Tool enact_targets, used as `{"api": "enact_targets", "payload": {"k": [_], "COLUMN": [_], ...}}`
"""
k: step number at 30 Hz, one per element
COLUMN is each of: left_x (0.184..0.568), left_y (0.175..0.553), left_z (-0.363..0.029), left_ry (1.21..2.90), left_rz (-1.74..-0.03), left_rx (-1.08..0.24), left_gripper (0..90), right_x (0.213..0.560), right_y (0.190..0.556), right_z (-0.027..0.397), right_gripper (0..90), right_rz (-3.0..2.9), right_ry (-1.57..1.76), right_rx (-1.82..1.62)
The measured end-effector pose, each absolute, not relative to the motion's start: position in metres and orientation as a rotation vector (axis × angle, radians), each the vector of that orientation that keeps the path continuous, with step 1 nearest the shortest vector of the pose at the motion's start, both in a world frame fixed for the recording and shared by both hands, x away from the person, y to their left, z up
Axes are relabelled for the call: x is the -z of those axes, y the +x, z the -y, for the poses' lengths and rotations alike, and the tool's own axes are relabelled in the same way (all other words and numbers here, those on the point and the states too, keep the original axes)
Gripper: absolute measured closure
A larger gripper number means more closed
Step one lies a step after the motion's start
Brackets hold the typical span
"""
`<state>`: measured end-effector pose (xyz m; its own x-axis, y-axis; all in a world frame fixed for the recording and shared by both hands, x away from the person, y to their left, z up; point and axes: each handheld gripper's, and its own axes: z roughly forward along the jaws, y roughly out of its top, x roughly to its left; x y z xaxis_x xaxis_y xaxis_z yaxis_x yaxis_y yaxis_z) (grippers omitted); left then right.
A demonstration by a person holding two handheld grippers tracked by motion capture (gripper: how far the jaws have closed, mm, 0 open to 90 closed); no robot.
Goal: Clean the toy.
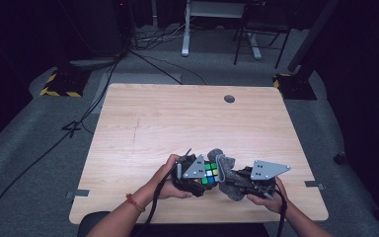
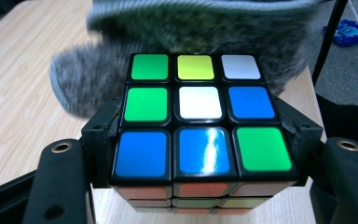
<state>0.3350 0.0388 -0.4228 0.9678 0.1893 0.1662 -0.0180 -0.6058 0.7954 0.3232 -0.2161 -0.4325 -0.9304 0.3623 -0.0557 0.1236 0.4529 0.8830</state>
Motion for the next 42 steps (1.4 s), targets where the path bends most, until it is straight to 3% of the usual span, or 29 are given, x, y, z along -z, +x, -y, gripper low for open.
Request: {"api": "enact_targets", "payload": {"k": [16, 31, 42], "left_x": [0.421, 0.435, 0.420], "left_y": [0.334, 0.331, 0.334], "left_z": [-0.039, -0.023, -0.039], "left_ry": [2.196, 2.340, 2.236], "left_rz": [-0.111, -0.089, -0.127], "left_rx": [-0.291, -0.332, -0.328], "left_gripper": [32.4, 32.8, 33.1], "right_x": [0.433, 0.425, 0.437], "right_y": [0.320, 0.312, 0.325], "right_z": [0.215, 0.201, 0.214], "right_gripper": [73.2, 73.1, 73.2], "right_rz": [-2.456, -2.431, -2.453], "right_ry": [0.415, 0.318, 0.442], "right_rx": [-1.505, -1.525, -1.415]}}
